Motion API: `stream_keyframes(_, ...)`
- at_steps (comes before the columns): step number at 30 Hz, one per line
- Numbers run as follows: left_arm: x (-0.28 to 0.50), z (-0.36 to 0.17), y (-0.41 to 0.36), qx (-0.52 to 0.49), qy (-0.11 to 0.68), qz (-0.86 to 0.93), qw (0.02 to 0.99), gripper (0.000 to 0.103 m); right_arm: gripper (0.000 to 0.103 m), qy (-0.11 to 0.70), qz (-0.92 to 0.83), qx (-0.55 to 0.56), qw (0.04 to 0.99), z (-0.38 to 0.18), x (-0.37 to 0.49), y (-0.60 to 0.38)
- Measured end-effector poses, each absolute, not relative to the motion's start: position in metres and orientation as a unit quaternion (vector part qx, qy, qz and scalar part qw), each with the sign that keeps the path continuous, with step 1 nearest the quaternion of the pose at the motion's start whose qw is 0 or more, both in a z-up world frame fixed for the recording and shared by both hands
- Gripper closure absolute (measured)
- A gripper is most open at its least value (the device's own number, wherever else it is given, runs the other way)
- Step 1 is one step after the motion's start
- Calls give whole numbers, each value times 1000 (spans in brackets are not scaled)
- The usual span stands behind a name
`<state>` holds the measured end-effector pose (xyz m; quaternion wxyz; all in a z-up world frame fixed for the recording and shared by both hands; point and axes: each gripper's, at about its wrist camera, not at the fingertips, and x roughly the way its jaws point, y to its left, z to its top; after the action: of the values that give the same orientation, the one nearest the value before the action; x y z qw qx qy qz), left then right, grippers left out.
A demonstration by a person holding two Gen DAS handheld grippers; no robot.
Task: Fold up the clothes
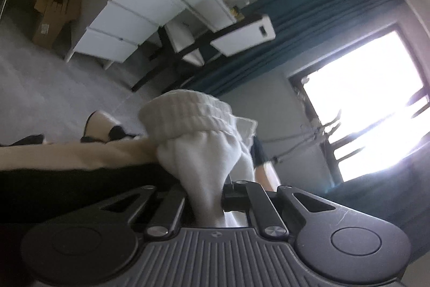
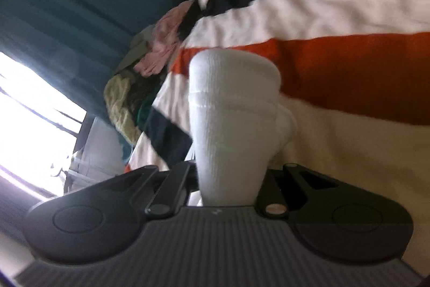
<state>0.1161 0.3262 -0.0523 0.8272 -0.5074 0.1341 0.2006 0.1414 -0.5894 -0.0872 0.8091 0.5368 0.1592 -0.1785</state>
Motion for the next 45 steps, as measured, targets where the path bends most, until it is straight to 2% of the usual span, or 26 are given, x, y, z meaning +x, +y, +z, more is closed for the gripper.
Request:
stream_keyframes(4, 113, -56, 319, -444, 213, 219, 842, 97, 91, 182, -192, 559, 786, -105, 130, -603)
stream_keyframes(6, 112, -61, 317, -418, 245, 224, 846, 91, 89, 190, -190, 576, 772, -115, 130, -605)
stream_keyframes(13, 111, -63, 305, -384, 285, 232, 847, 78, 85, 188, -169, 623, 741, -136, 131, -610)
stream_keyframes(16, 114, -58, 293, -349, 302, 238, 855, 56, 77, 184, -161, 625, 741, -135, 130, -607)
stream_keyframes(18, 113, -53, 285, -325, 311, 260, 855, 29, 59, 179, -152, 629, 741, -134, 131, -605)
stream_keyframes(21, 109, -41, 271, -277, 308, 288, 864, 20, 39, 164, -131, 641, 739, -135, 135, -602)
stream_keyframes(24, 106, -28, 260, -244, 299, 295, 874, 19, 28, 162, -125, 636, 744, -134, 140, -599)
stream_keyframes(29, 102, -11, 242, -205, 270, 311, 888, 14, 27, 177, -153, 587, 775, -119, 148, -590)
stream_keyframes(36, 119, -3, 210, -138, 256, 278, 916, 14, 27, 117, -103, 600, 785, -102, 140, -590)
stream_keyframes(45, 138, -18, 134, -108, 262, 167, 944, 14, 27, 137, -131, 633, 751, -122, 139, -592)
